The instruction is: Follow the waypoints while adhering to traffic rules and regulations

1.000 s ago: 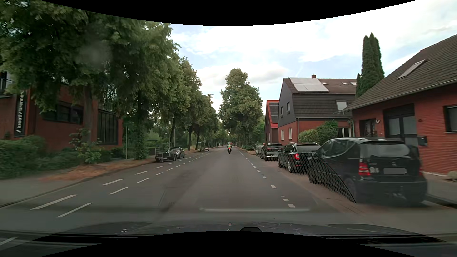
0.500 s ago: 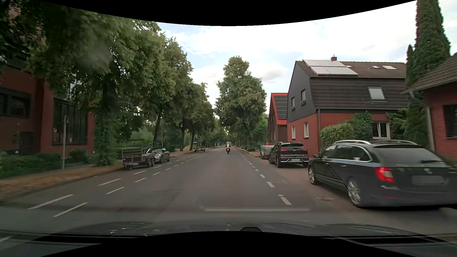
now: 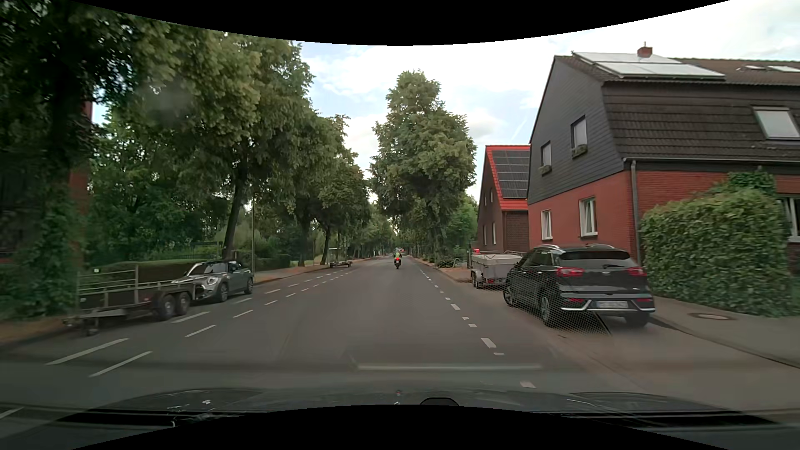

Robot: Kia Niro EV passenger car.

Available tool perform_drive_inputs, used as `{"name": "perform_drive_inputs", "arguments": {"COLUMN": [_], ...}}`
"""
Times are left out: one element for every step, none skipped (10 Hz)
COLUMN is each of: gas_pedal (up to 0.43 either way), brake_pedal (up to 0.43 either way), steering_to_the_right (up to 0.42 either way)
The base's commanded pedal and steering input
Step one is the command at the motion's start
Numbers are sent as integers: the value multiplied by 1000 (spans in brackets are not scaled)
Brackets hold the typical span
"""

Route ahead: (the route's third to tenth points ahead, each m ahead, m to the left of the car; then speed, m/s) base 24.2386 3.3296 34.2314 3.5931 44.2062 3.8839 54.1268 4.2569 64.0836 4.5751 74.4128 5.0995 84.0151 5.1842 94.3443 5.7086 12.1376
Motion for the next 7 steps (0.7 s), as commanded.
{"name": "perform_drive_inputs", "arguments": {"gas_pedal": [138, 138, 138, 138, 138, 138, 138], "brake_pedal": [0, 0, 0, 0, 0, 0, 0], "steering_to_the_right": [0, 0, 0, 0, 0, 0, 0]}}
